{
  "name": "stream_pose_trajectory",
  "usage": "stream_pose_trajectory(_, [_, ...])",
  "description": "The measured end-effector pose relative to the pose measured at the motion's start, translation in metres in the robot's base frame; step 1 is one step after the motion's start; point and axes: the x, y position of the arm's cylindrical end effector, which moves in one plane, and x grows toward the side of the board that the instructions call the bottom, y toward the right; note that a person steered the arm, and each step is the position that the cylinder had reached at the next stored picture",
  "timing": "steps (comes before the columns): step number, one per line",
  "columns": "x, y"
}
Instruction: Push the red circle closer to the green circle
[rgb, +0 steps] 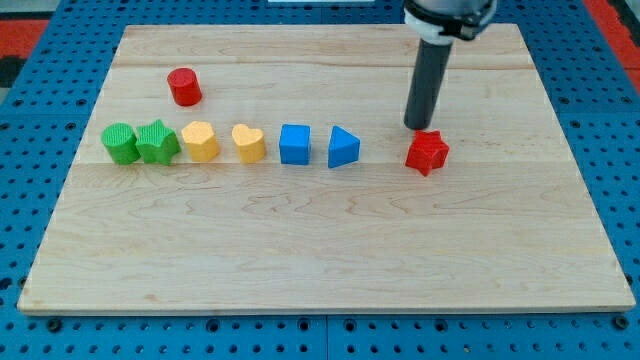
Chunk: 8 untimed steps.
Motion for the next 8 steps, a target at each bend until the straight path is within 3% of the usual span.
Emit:
stream_pose_trajectory(1, [-0.034,-0.019])
stream_pose_trajectory(4, [-0.036,-0.195])
stream_pose_trajectory(6, [-0.072,-0.244])
stream_pose_trajectory(8, [-0.054,-0.311])
